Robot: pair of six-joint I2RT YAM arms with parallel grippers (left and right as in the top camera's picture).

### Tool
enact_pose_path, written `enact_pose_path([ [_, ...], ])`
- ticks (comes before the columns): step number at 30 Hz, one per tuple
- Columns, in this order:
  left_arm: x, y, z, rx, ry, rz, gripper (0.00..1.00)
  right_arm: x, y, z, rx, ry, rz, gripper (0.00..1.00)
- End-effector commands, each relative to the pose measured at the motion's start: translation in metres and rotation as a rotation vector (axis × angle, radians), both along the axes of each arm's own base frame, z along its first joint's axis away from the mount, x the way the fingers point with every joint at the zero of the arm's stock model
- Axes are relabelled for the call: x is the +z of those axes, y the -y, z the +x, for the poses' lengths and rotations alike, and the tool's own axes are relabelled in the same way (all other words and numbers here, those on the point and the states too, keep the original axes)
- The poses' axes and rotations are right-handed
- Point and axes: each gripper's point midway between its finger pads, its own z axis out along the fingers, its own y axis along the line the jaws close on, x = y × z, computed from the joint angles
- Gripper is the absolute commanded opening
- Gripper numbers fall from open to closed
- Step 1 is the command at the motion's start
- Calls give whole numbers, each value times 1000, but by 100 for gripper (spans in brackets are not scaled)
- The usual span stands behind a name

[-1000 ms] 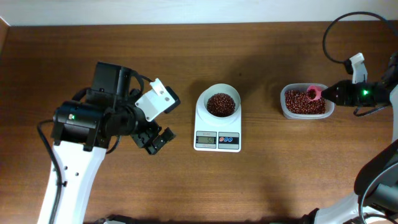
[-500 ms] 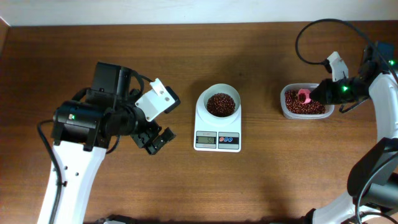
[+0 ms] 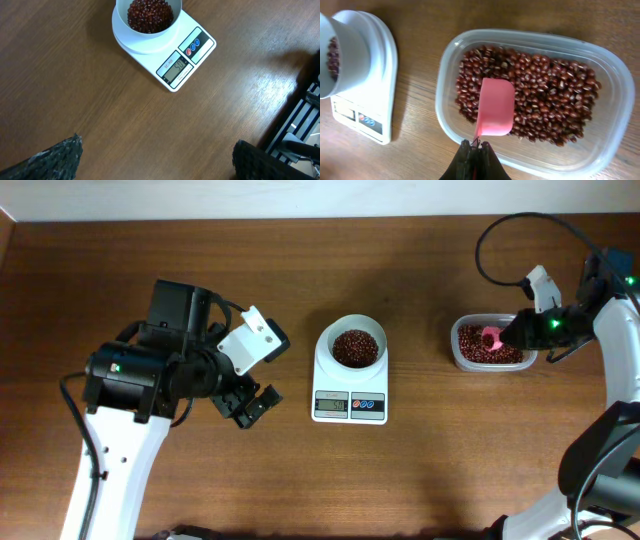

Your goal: Scoop and weigh 50g on scale

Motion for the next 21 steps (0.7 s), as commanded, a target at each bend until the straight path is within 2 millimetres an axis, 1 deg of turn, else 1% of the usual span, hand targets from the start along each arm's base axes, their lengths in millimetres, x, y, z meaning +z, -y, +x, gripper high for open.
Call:
enact_pose_path([
  [1, 9, -2, 1, -6, 38, 2, 99, 26, 0, 5, 1, 55, -106, 4],
  [3, 9, -2, 1, -6, 38, 2, 99, 27, -9, 6, 26, 56, -133, 4],
  [6, 9, -2, 1, -6, 38, 2, 99, 21, -2, 4, -28, 0, -276, 4],
  [9, 9, -2, 1, -6, 38, 2, 99, 20, -10, 4, 2, -8, -347, 4],
  [12, 9, -2, 1, -6, 38, 2, 99, 20, -7, 4, -45, -30, -490, 4],
  [14, 9, -2, 1, -6, 38, 2, 99, 21, -10, 3, -37, -34, -558, 4],
  [15, 9, -2, 1, -6, 38, 2, 99, 23, -15, 4, -15, -27, -611, 4],
  [18, 9, -2, 1, -6, 38, 2, 99, 33, -7, 3, -77, -18, -786, 4],
  [19, 9, -2, 1, -6, 38, 2, 99, 38, -8, 4, -79, -7, -843, 4],
  [21, 9, -2, 1, -6, 38, 2, 99, 41, -12, 4, -98, 7, -834, 4],
])
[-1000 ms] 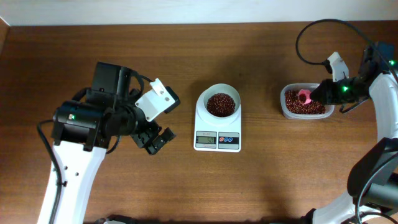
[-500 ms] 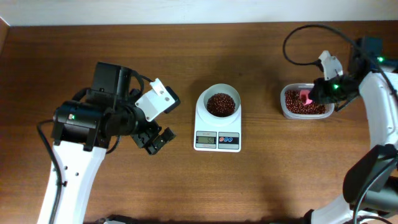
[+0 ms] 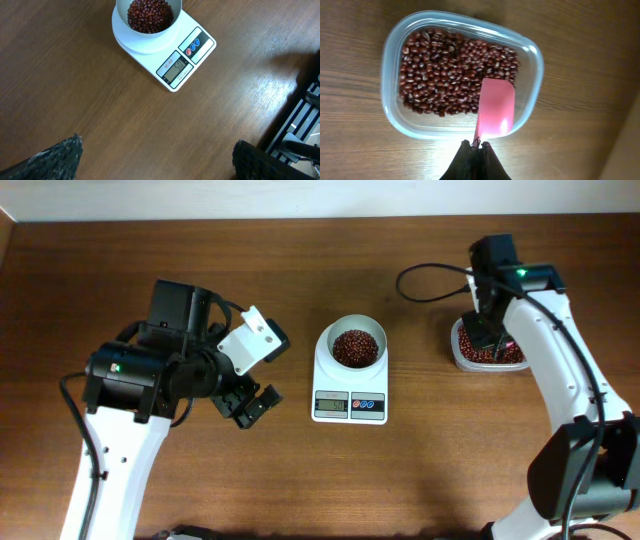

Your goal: Scoop and weigh 50g on scale

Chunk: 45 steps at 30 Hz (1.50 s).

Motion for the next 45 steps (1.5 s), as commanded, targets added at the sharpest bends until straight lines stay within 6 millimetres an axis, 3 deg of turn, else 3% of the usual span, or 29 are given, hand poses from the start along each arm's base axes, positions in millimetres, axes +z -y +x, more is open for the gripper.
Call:
enact_pose_path([
  [1, 9, -2, 1, -6, 38, 2, 99, 33, 9, 2, -57, 99, -79, 4],
  [4, 9, -2, 1, -6, 38, 2, 99, 63, 9, -2, -94, 191, -57, 4],
  [8, 9, -2, 1, -6, 38, 2, 99, 146, 14, -34, -160, 457, 8, 4],
  [10, 9, -2, 1, -6, 38, 2, 99, 187, 17, -62, -164, 589, 33, 4],
  [11, 9, -2, 1, -6, 38, 2, 99, 212, 20, -85, -168, 672, 47, 4],
  [14, 9, -2, 1, -6, 38, 2, 99, 244, 26, -135, -170, 785, 71, 4],
  [16, 9, -2, 1, -6, 38, 2, 99, 249, 30, -172, -183, 807, 83, 4],
  [19, 9, -2, 1, -6, 38, 2, 99, 240, 32, -206, -339, 835, 191, 4],
  [23, 9, -2, 1, -6, 38, 2, 99, 199, 29, -229, -492, 734, 268, 4],
  [26, 9, -2, 1, -6, 38, 2, 99, 182, 31, -230, -593, 714, 285, 4],
  [30, 9, -2, 1, -6, 38, 2, 99, 166, 47, -233, -755, 740, 221, 4],
  [34, 9, -2, 1, -6, 38, 2, 99, 132, 57, -237, -1047, 789, 219, 4],
  [36, 9, -2, 1, -6, 38, 2, 99, 102, 68, -242, -1254, 855, 171, 4],
  [39, 9, -2, 1, -6, 38, 2, 99, 60, 69, -227, -1384, 925, 195, 4],
  [45, 9, -2, 1, -6, 38, 2, 99, 14, 68, -194, -1394, 1013, 254, 4],
])
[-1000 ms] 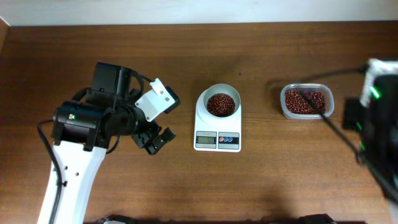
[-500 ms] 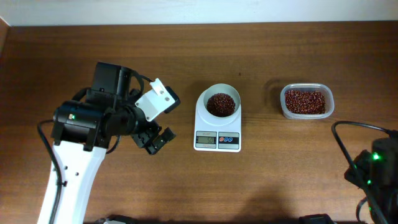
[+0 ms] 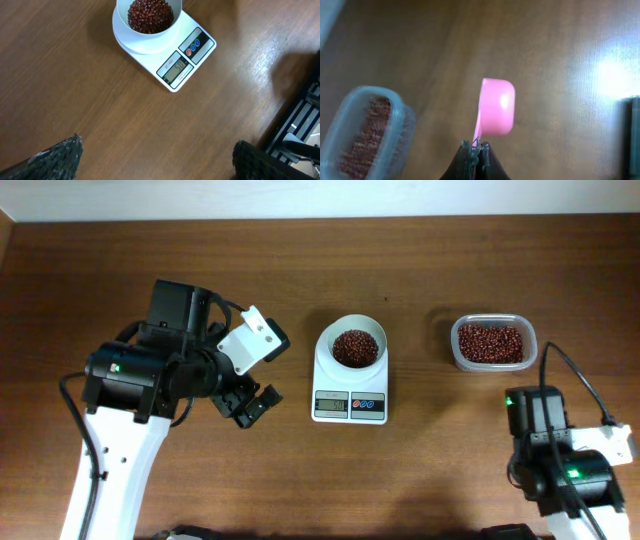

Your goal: Scoop and weigh 50g on scale

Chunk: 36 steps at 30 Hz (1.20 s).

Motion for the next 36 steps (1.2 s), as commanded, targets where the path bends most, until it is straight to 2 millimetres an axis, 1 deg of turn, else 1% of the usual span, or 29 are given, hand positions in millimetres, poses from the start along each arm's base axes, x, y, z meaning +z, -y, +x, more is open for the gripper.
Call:
enact_pose_path([
  [1, 8, -2, 1, -6, 36, 2, 99, -11, 8, 3, -48, 43, -49, 5],
  [3, 8, -2, 1, -6, 36, 2, 99, -14, 18, 5, -89, 68, -94, 5],
  [6, 8, -2, 1, -6, 36, 2, 99, -24, 36, 0, -188, 50, -97, 5],
  [9, 8, -2, 1, -6, 36, 2, 99, -40, 56, 0, -298, 17, -56, 5],
  [11, 8, -2, 1, -6, 36, 2, 99, -56, 70, 6, -369, 20, -6, 6],
  [12, 8, -2, 1, -6, 36, 2, 99, -67, 75, 12, -393, 25, 43, 6],
  [13, 8, -2, 1, -6, 36, 2, 99, -79, 75, 18, -402, 30, 104, 6],
  [15, 8, -2, 1, -6, 36, 2, 99, -90, 76, 28, -402, 56, 190, 6],
  [16, 8, -2, 1, -6, 36, 2, 99, -91, 79, 37, -361, 74, 211, 6],
  [17, 8, -2, 1, -6, 36, 2, 99, -87, 83, 50, -281, 89, 206, 5],
  [18, 8, -2, 1, -6, 36, 2, 99, -81, 84, 68, -155, 105, 197, 5],
  [19, 8, -2, 1, -6, 36, 2, 99, -78, 79, 82, -36, 113, 209, 5],
  [21, 8, -2, 1, -6, 36, 2, 99, -81, 60, 95, 131, 122, 293, 4],
  [22, 8, -2, 1, -6, 36, 2, 99, -81, 43, 101, 268, 120, 344, 4],
  [23, 8, -2, 1, -6, 36, 2, 99, -80, 32, 106, 377, 119, 360, 4],
  [24, 8, -2, 1, -6, 36, 2, 99, -80, 27, 106, 445, 107, 358, 4],
  [25, 8, -2, 1, -6, 36, 2, 99, -82, 25, 102, 465, 92, 370, 4],
  [27, 8, -2, 1, -6, 36, 2, 99, -87, 27, 91, 439, 96, 441, 4],
  [30, 8, -2, 1, -6, 36, 2, 99, -84, 48, 77, 386, 163, 494, 4],
  [31, 8, -2, 1, -6, 36, 2, 99, -81, 51, 75, 413, 183, 495, 4],
  [32, 8, -2, 1, -6, 36, 2, 99, -75, 49, 75, 499, 216, 490, 4],
  [34, 8, -2, 1, -6, 36, 2, 99, -64, 37, 78, 660, 278, 482, 4],
  [36, 8, -2, 1, -6, 36, 2, 99, -61, 34, 79, 691, 294, 482, 4],
])
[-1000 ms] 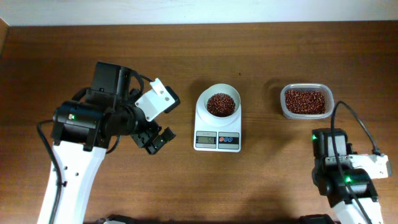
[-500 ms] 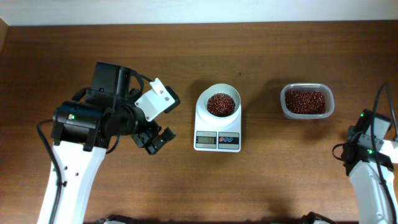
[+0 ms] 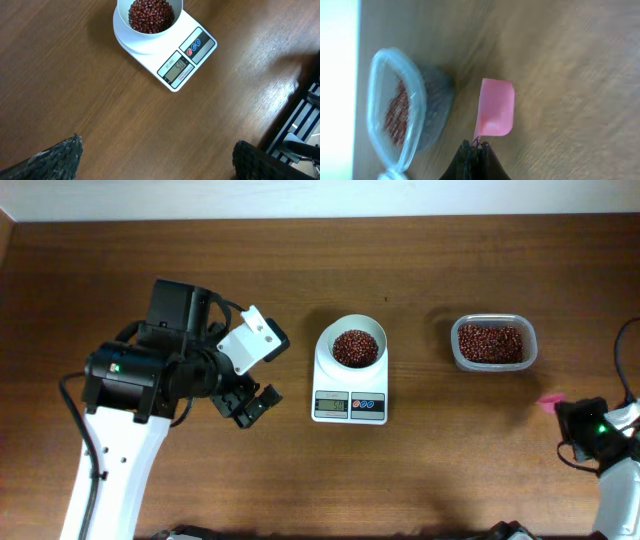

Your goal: Scoop and weigh 50g on scale

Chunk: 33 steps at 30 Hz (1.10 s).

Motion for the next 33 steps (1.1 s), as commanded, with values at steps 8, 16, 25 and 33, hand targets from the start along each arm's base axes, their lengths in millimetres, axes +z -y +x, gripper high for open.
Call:
enact_pose_path([
  [8, 8, -1, 1, -7, 35, 0, 99, -13, 0, -3, 81, 99, -40, 5],
  [16, 8, -1, 1, -7, 35, 0, 99, -52, 0, -9, -5, 58, 38, 14],
  [25, 8, -1, 1, -7, 35, 0, 99, -86, 2, -22, -43, -64, 77, 48],
  [33, 8, -1, 1, -7, 35, 0, 99, -100, 12, -40, -102, -182, 25, 99],
])
